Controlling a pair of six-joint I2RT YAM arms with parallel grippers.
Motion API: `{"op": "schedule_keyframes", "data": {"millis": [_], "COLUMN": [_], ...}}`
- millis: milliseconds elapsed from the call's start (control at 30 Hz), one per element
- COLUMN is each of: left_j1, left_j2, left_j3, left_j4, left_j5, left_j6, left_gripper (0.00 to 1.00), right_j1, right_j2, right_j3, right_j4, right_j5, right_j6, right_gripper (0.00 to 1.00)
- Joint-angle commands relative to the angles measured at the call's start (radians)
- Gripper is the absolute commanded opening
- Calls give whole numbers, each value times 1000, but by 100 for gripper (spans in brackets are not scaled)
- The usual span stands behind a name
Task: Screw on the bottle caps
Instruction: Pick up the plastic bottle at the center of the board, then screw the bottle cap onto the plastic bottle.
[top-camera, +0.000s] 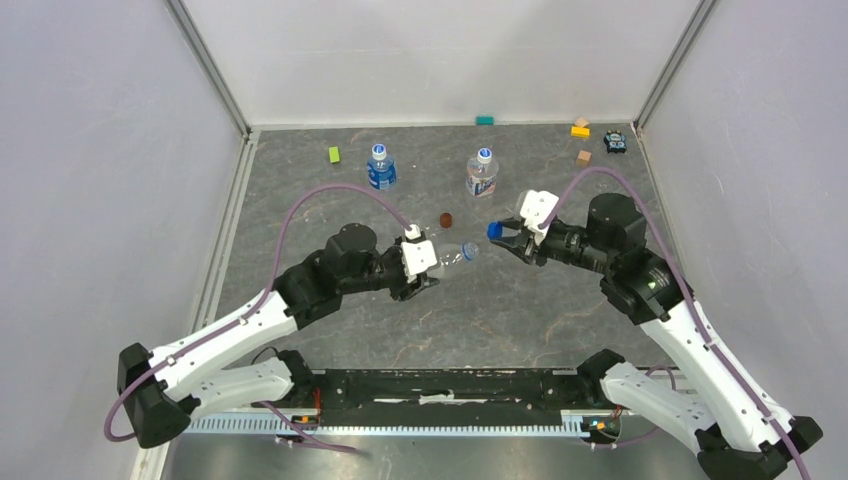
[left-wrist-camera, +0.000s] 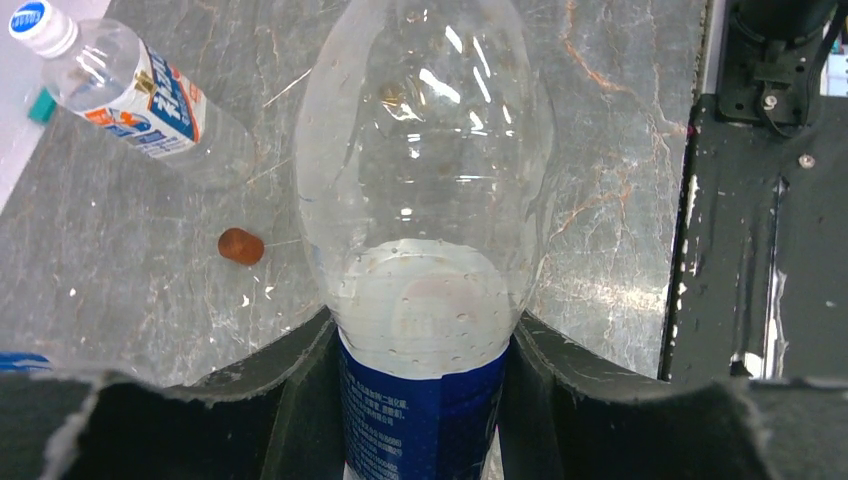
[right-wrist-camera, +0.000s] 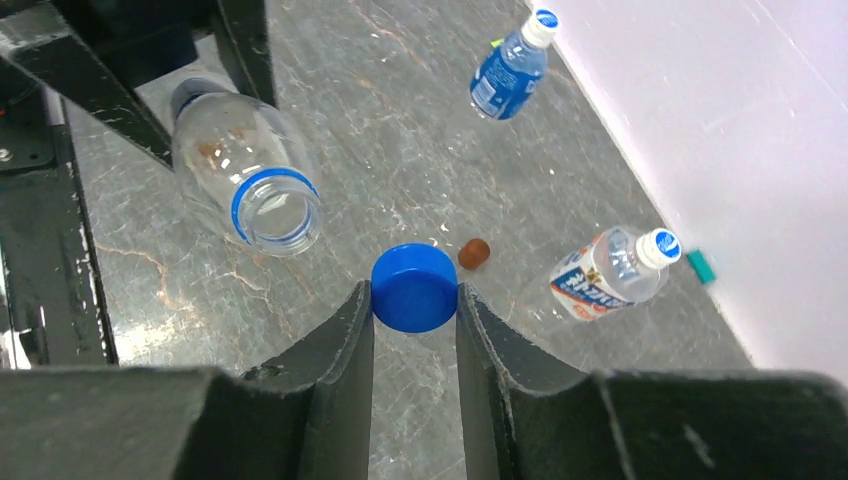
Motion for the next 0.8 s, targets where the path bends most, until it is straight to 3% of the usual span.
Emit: {"op": "schedule_keyframes", "data": {"millis": [0,267,767], "left_j1": [0,0,-3], "left_j2": [-35,-65,-40], "left_j3": [-16,-29,-5], "left_j4": [24,14,-18], "left_j5": [71,87,97], "left_j6": [119,168,189], "left_gripper": [52,52,51], "right_j1": [-3,-3,2], "right_j2": [-4,41,54], "right_j3": [40,84,83], "right_j4": [-43,-120,-100], "right_j5": [-151,-348,-410], "right_j6": [-123,-206,-193], "right_gripper": [1,1,1]}}
